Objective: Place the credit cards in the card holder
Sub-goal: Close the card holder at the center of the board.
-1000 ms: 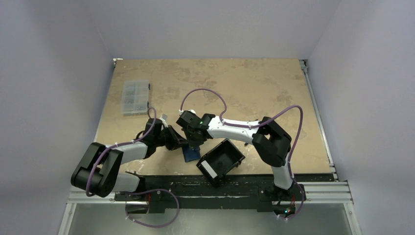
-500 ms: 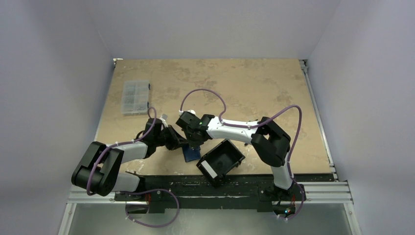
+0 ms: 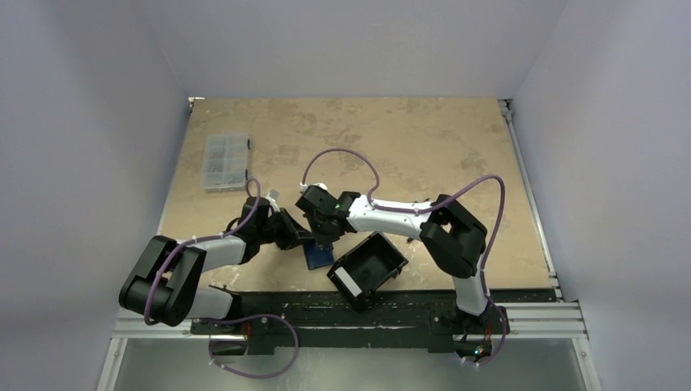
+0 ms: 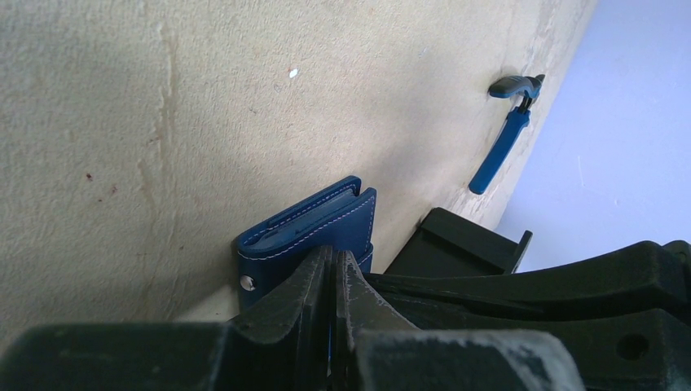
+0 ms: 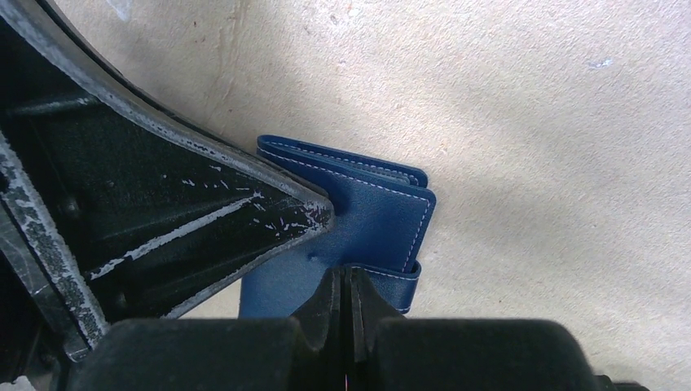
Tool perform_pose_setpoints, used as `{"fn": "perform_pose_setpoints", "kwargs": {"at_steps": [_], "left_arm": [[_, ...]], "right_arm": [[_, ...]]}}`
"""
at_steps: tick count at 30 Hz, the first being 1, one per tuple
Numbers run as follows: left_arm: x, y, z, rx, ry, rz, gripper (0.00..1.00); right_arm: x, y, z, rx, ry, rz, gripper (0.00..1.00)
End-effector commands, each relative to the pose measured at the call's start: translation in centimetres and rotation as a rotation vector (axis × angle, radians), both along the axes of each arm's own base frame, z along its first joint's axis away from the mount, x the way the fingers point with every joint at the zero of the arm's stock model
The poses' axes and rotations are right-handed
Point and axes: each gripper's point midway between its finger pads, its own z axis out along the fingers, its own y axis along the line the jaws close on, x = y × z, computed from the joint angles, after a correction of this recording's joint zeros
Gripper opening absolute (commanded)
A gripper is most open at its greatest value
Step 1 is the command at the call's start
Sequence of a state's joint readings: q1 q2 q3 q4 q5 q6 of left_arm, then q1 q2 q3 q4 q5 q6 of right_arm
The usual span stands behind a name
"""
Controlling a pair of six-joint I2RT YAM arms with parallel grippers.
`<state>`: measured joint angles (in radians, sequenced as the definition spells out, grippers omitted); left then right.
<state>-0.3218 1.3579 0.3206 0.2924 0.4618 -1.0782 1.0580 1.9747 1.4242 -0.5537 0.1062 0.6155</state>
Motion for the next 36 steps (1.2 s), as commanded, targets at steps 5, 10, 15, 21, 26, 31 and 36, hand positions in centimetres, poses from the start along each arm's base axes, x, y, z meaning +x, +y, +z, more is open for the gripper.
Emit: {"fn": "perform_pose_setpoints", "kwargs": {"at_steps": [5,10,15,21,26,31,36], "left_arm": [[-0.2,0.5,-0.8,0.017,-0.010,0.013,0.04],[-0.5,0.7,-1.3,0.016,-0.001,0.028,0.03],[-0.6,0.8,-1.5,0.014,0.005,0.035,0.02],[-0.4,0.8,-1.3,0.000,0.003,0.053,0.02],[-0.3,0.9,-1.0,0.000,-0.009,0.063,0.02],[-0.3,0.5,-0.4,-0.010,-0.021,0.033,0.02],[0.0,0.0,0.7,-0.004,-0.060,-0.027,0.08]], "right_arm": [[-2.2,-1.0,-3.7,-0.045,0.028,-0.047,0.00],[-2.8,-2.5,-6.7,-0.115,-0.051,-0.106,0.00],[-4.3,-3.3,-8.2,-0.179,-0.109,-0.093,0.00],[-7.1,-3.9,-9.6,-0.200,-0.067,-0.051,0.00],[-8.7,-5.1,-9.3,-0.109,-0.009,-0.065,0.00],[-9.5,-4.8,-8.9,-0.014,0.018,-0.038,0.00],[-9.7,-4.5,-8.4,0.055,0.008,-0.001,0.00]]}}
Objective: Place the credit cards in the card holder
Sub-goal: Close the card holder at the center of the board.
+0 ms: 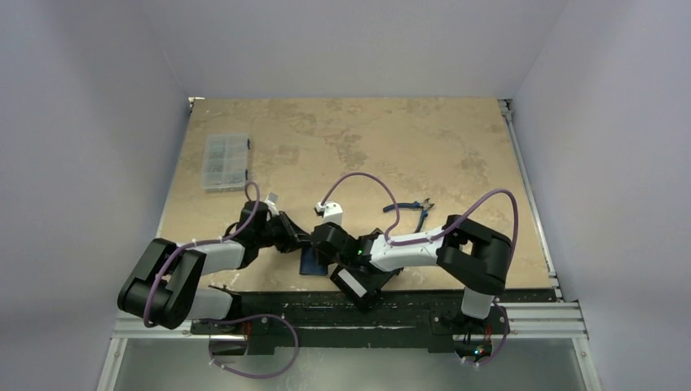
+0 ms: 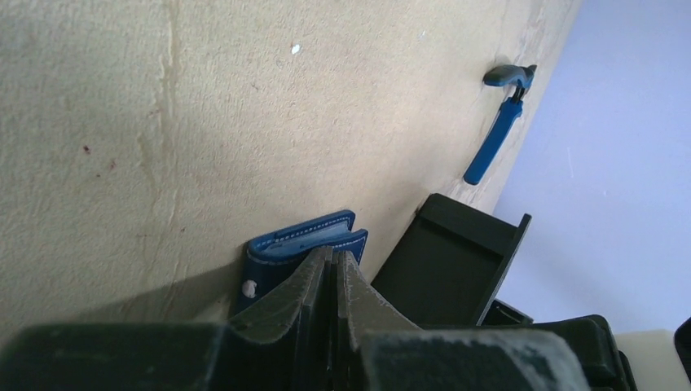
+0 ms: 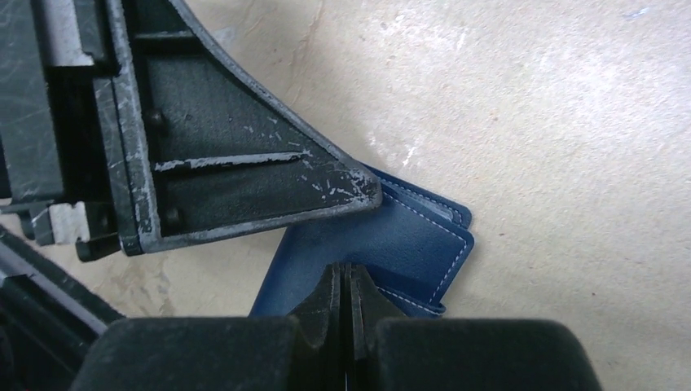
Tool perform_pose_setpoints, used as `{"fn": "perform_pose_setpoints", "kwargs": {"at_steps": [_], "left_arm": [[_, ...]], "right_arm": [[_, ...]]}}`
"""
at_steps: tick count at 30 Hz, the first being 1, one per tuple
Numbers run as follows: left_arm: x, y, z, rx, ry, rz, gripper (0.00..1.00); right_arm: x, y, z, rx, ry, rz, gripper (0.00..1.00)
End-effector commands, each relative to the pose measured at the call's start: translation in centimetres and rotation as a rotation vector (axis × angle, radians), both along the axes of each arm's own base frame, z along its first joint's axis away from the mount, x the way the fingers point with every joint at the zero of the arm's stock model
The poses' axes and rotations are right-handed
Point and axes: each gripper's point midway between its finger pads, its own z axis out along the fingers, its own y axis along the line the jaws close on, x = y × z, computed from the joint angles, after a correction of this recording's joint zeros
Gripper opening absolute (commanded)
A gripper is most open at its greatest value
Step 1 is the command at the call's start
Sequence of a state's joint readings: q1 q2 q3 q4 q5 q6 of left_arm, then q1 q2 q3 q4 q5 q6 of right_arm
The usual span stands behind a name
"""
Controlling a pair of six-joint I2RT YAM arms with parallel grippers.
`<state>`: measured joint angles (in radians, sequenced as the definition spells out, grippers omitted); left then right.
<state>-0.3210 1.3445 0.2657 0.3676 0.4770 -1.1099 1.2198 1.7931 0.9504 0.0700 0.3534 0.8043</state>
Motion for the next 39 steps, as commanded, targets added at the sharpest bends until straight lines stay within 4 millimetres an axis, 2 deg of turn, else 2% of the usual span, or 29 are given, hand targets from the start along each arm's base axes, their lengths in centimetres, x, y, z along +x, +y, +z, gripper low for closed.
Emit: {"fn": "perform_pose_setpoints", "kwargs": {"at_steps": [1,5,7,9,12,13,16,19,22,26,31,33,35,39], "left_arm": [[0.6,-0.1,1.2,0.031,-0.065,-0.059,0.12],[0.7,0.3,3.4,0.072,-0.123,-0.081,0.33],[0.4,1.5,4.2,0.143,-0.134,-0.053,0.44],[-0.1,2.8,4.7,0.201,-0.127,-0.017,0.50],[-1.4,3.7,4.8,0.221,-0.084,0.025,0.51],[-1.9,3.7,4.4,0.219,-0.064,0.029,0.50],[-3.4,3.8,3.3,0.243,-0.017,0.031,0.47],[-4.5,3.9,2.5,0.264,0.036,0.047,0.45],[-5.1,3.4,2.6,0.243,0.063,0.044,0.45],[-6.3,2.0,2.4,0.169,0.078,-0.015,0.48],[-7.8,0.5,0.5,0.103,0.130,-0.089,0.48],[-8.0,-0.1,0.1,0.087,0.137,-0.106,0.47],[-8.2,-0.3,-0.6,0.095,0.159,-0.114,0.45],[-7.4,-1.2,-0.4,0.027,0.134,-0.090,0.39]], "right_arm": [[-6.4,-6.1,-7.7,-0.234,0.241,0.142,0.00],[-4.8,-6.2,-7.1,-0.196,0.212,0.147,0.00],[-4.0,-5.9,-6.2,-0.175,0.183,0.169,0.00],[-3.5,-5.1,-5.3,-0.141,0.191,0.224,0.00],[-2.7,-4.7,-3.4,-0.134,0.194,0.270,0.00],[-2.5,-4.6,-2.5,-0.144,0.189,0.288,0.03],[-1.7,-4.0,1.0,-0.136,0.152,0.310,0.23],[-0.4,-3.8,4.2,-0.113,0.132,0.314,0.31],[0.7,-4.0,5.5,-0.124,0.148,0.326,0.32],[1.3,-5.0,5.1,-0.150,0.221,0.321,0.37],[1.6,-5.8,2.9,-0.139,0.294,0.293,0.36],[1.8,-5.4,2.4,-0.122,0.308,0.300,0.33],[2.1,-4.8,1.7,-0.105,0.325,0.302,0.26],[2.3,-3.3,0.6,-0.060,0.357,0.345,0.23]]}}
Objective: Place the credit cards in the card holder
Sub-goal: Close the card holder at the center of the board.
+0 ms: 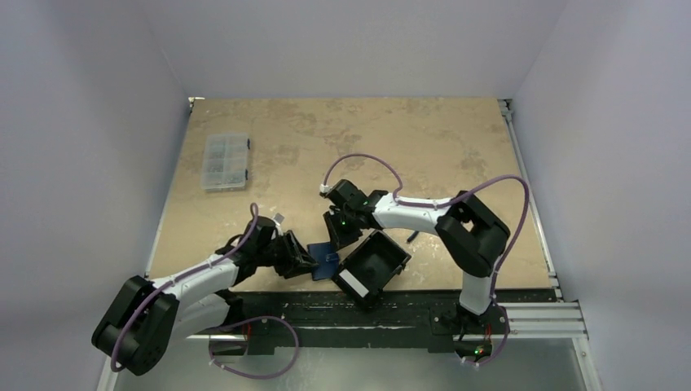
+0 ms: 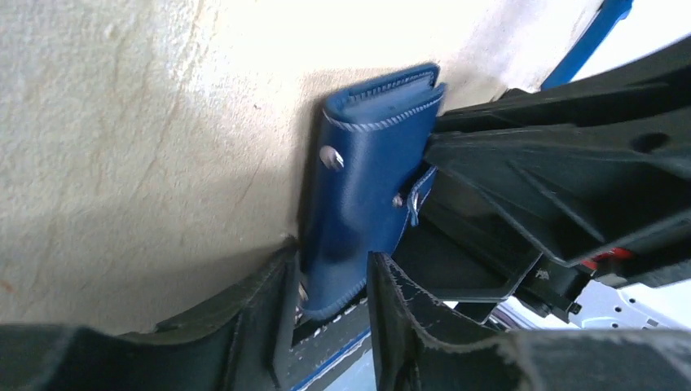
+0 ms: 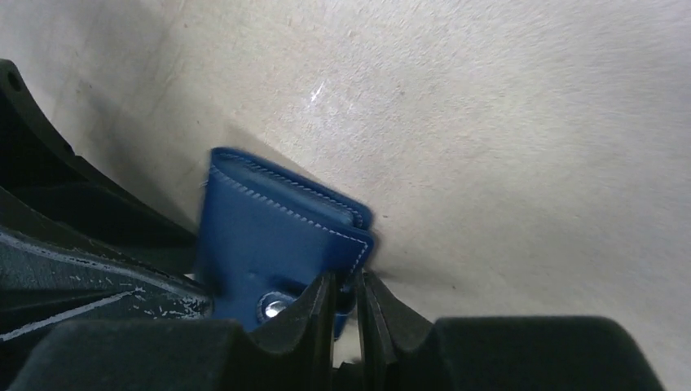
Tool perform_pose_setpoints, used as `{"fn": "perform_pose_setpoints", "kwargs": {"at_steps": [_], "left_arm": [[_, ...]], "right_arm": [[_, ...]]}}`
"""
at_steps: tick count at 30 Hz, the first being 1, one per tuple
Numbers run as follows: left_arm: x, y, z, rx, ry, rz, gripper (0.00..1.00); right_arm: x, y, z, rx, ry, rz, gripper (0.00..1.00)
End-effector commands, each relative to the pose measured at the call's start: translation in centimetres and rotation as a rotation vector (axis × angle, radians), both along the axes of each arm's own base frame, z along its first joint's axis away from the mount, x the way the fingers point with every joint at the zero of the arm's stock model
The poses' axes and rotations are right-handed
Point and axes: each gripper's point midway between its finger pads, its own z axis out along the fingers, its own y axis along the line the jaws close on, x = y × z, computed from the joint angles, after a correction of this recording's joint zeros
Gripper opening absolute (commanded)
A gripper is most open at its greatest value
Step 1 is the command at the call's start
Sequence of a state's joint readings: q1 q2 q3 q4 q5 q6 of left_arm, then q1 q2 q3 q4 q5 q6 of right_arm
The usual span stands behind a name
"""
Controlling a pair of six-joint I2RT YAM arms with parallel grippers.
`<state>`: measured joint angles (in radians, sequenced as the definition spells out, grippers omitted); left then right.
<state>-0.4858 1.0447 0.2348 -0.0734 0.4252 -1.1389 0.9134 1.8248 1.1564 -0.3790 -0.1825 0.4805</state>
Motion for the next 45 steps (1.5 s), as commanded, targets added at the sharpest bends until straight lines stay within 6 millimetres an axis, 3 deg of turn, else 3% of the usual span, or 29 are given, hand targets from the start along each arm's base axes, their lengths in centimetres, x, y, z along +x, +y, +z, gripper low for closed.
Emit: {"fn": "perform_pose_setpoints", "kwargs": {"at_steps": [1,6,10,13,16,18,20,25,28,31,33,37,41,45], "left_arm": [[0.8,-0.7,-0.1,-0.066,-0.030,0.047,0.36],[3.4,-0.3,0.1,-0.096,-0.100,0.198,0.28],[6.8,-0.5,-0.2,-0.044,-0.136,0.247,0.23],[9.8,0.3,-1.6,0.028,-0.142,0.277,0.18],[11.5,1.6,-3.0,0.077,-0.122,0.276,0.15],[11.5,2.0,-2.6,0.055,-0.125,0.261,0.17],[11.2,2.1,-1.4,0.041,-0.156,0.253,0.23],[10.3,0.3,3.9,-0.072,-0.228,0.136,0.36],[9.9,1.2,5.7,-0.035,-0.245,0.119,0.47],[9.8,1.4,6.9,-0.057,-0.227,0.095,0.52],[10.3,1.6,7.0,-0.065,-0.207,0.085,0.49],[12.6,2.3,6.9,-0.068,-0.227,0.108,0.31],[14.8,1.4,5.9,-0.086,-0.222,0.057,0.14],[16.0,0.9,4.6,-0.099,-0.215,0.031,0.10]], "right_arm": [[0.1,2.8,0.4,0.108,0.036,0.067,0.22],[3.0,6.1,0.8,0.145,0.004,0.086,0.12],[8.0,7.7,1.1,0.127,-0.066,0.061,0.12],[12.1,8.4,1.7,0.111,-0.121,0.048,0.13],[15.3,6.7,2.0,-0.012,-0.204,0.015,0.17],[16.1,5.1,3.1,-0.069,-0.252,0.015,0.21],[16.3,3.8,4.9,-0.083,-0.318,0.015,0.27],[16.6,1.2,9.2,-0.074,-0.488,0.025,0.32],[16.0,0.0,10.6,-0.045,-0.572,0.032,0.41],[14.4,0.2,10.7,0.010,-0.559,0.095,0.48],[13.5,0.8,10.2,0.038,-0.525,0.138,0.48],[12.3,1.6,9.3,0.055,-0.491,0.222,0.47],[11.8,3.2,9.0,0.134,-0.500,0.283,0.45],[10.9,4.4,8.0,0.126,-0.444,0.331,0.41]]}}
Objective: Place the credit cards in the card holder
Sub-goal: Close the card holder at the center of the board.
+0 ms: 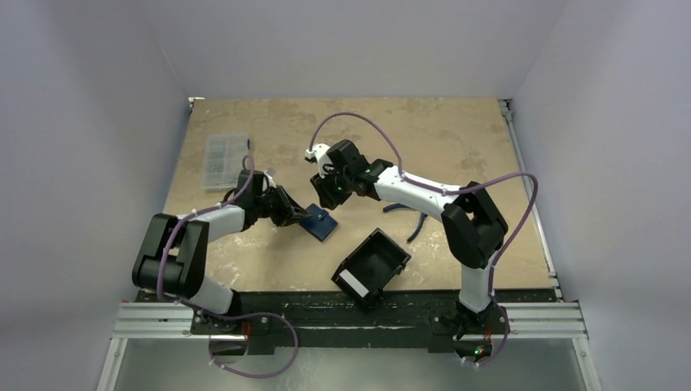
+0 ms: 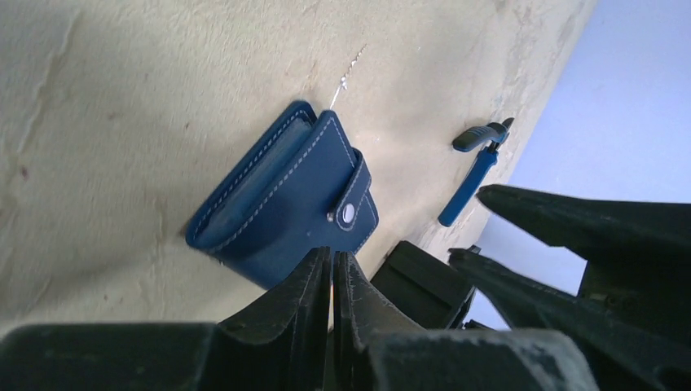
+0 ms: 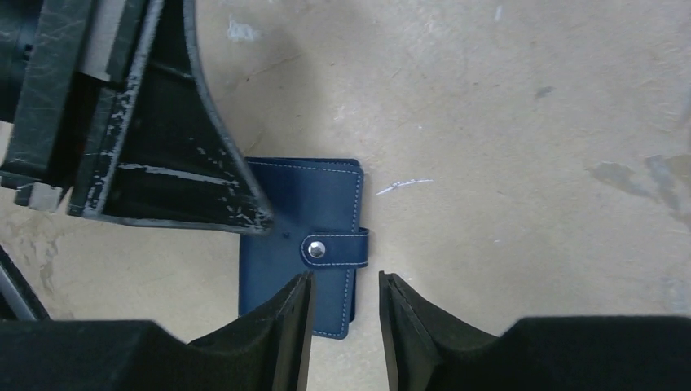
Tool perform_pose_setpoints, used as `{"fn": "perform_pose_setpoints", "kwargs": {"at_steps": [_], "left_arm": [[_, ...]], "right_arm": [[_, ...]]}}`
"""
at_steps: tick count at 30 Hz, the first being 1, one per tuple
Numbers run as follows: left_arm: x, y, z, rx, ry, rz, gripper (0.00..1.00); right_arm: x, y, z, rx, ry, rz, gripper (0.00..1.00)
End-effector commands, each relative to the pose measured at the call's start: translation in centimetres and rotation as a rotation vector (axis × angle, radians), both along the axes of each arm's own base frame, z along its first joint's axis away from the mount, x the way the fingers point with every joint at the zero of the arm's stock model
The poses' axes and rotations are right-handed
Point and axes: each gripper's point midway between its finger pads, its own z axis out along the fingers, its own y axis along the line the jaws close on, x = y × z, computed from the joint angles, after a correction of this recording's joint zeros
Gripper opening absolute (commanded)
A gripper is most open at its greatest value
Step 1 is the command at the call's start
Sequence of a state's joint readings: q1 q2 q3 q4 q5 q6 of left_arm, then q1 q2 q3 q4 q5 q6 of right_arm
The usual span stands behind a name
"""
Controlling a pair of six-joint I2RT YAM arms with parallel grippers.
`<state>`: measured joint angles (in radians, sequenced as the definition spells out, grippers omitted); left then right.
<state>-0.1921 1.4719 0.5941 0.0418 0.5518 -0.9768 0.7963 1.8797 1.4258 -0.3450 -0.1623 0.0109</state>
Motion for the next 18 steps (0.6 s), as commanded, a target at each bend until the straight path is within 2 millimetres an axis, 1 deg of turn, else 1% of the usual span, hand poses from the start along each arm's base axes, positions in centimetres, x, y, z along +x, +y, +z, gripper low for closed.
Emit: {"fn": "perform_pose_setpoints", "kwargs": {"at_steps": [1,3,7,11,12,15,18], "left_arm": [[2.2,-1.3,1.3,-0.057,-0.104,-0.085,0.09],[2.2,-1.4,0.5,-0.048,-0.083,-0.110,0.08],[2.5,-1.2,-0.3,-0.020,-0.080,-0.122,0.07],[2.6,-1.1,-1.3,-0.007,-0.061,-0.117,0.06],[2.6,-1.1,-1.6,-0.004,-0.055,-0.117,0.05],[2.5,-0.9,-2.4,0.011,-0.034,-0.122,0.03],[2.5,-0.9,-2.7,0.016,-0.026,-0.123,0.03]], "right_arm": [[-0.7,2.7,1.0,0.048,-0.007,0.100,0.41],[-1.2,2.8,0.4,0.033,0.001,0.105,0.42],[-1.5,3.0,-0.7,-0.008,-0.004,0.104,0.44],[-1.2,3.7,-1.1,-0.060,-0.044,0.097,0.45],[-1.2,3.8,-1.5,-0.083,-0.049,0.096,0.45],[-1.2,3.7,-2.1,-0.145,-0.085,0.085,0.45],[-1.1,3.5,-2.6,-0.176,-0.091,0.077,0.45]]}}
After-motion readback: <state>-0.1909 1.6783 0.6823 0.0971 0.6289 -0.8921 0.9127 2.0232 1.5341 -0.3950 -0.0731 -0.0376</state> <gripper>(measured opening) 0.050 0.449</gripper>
